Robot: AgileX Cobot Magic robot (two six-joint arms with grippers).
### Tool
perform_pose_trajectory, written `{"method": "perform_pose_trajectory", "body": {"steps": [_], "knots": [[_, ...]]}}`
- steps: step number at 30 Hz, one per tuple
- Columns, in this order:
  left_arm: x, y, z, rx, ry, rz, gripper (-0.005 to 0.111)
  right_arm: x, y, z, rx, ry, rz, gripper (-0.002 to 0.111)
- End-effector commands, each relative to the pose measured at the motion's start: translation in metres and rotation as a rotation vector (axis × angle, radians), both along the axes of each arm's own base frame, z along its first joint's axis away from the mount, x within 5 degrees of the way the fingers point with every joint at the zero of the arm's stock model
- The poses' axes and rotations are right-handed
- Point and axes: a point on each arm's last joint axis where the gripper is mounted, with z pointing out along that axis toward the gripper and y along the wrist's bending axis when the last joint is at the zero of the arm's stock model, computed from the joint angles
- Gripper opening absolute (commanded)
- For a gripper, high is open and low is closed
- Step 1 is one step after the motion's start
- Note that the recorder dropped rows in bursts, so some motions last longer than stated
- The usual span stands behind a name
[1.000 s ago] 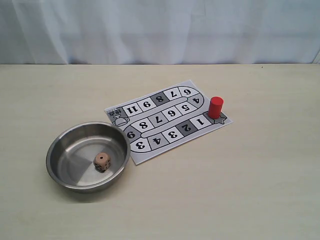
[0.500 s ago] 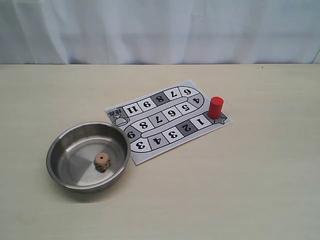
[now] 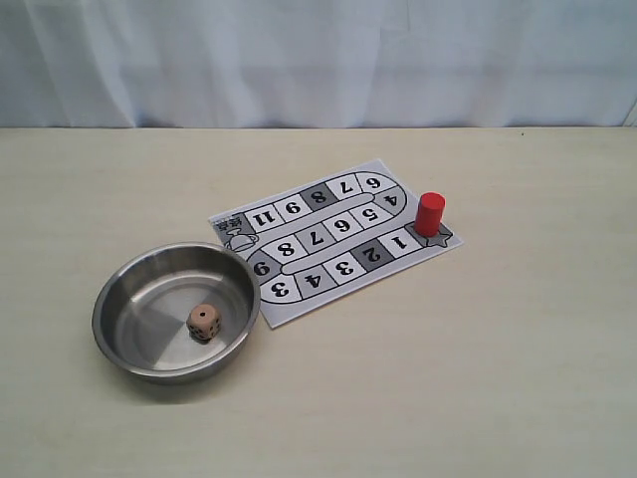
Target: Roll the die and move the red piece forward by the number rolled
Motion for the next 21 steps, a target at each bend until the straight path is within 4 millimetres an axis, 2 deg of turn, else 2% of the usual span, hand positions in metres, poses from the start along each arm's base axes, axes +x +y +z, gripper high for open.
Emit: {"method": "perform_pose_trajectory", "body": {"steps": [1, 3, 5, 6, 9, 12, 21], "knots": [[0.000, 0.000, 0.003, 0.004, -0.017, 0.000, 0.000, 0.028, 0.004, -0.004, -0.020, 0.097, 0.042, 0.013], [0.000, 0.000, 0.003, 0.004, -0.017, 0.000, 0.000, 0.041, 0.025, -0.008, -0.146, 0.177, 0.204, 0.034], [0.000, 0.000, 0.003, 0.004, -0.017, 0.000, 0.000, 0.051, 0.045, -0.011, -0.193, 0.249, 0.321, 0.044], [0.000, 0.000, 0.003, 0.004, -0.017, 0.000, 0.000, 0.054, 0.053, -0.013, -0.215, 0.276, 0.365, 0.045], [0.000, 0.000, 0.003, 0.004, -0.017, 0.000, 0.000, 0.068, 0.093, -0.019, -0.276, 0.387, 0.549, 0.045], [0.000, 0.000, 0.003, 0.001, -0.017, -0.001, 0.000, 0.073, 0.119, -0.024, -0.331, 0.413, 0.659, 0.045], [0.000, 0.000, 0.003, 0.001, -0.017, -0.001, 0.000, 0.089, 0.192, -0.042, -0.407, 0.463, 0.861, 0.045]]}}
